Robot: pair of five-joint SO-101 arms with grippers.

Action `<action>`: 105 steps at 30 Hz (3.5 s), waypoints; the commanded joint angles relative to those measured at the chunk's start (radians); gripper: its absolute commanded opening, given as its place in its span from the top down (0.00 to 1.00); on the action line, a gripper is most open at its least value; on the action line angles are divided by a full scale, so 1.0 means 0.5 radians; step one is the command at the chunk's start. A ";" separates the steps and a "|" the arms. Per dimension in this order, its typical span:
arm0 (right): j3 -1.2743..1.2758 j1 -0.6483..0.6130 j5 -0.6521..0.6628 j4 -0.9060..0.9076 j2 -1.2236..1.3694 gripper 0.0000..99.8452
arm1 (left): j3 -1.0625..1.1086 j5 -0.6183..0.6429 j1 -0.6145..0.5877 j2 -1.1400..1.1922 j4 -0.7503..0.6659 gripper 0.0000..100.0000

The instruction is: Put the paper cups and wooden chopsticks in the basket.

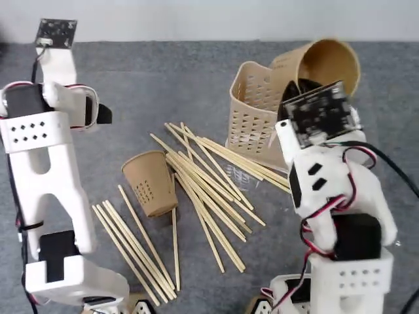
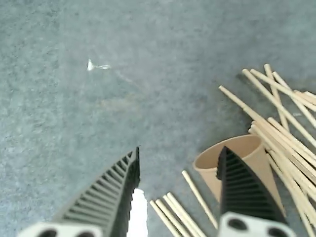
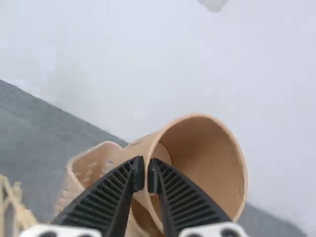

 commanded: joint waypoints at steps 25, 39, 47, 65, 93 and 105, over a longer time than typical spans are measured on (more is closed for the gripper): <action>0.215 0.146 0.457 0.244 -0.035 0.91 | 0.026 -0.021 -0.052 -0.110 -0.040 0.76; 0.114 0.143 0.233 -0.035 0.069 0.70 | 0.103 -0.021 -0.049 -0.110 -0.043 0.76; 0.114 0.140 0.230 -0.486 0.428 0.70 | 0.103 -0.021 -0.061 -0.110 -0.043 0.76; 0.101 0.143 -0.074 0.250 -0.133 0.70 | 0.318 -0.601 0.098 0.037 -0.138 0.76; 0.522 -0.385 -0.746 0.637 -0.256 0.70 | -0.606 -1.046 -0.120 0.819 0.144 0.75; 0.568 -1.036 -1.145 0.278 0.385 0.70 | -0.600 -0.908 -0.365 0.804 0.144 0.76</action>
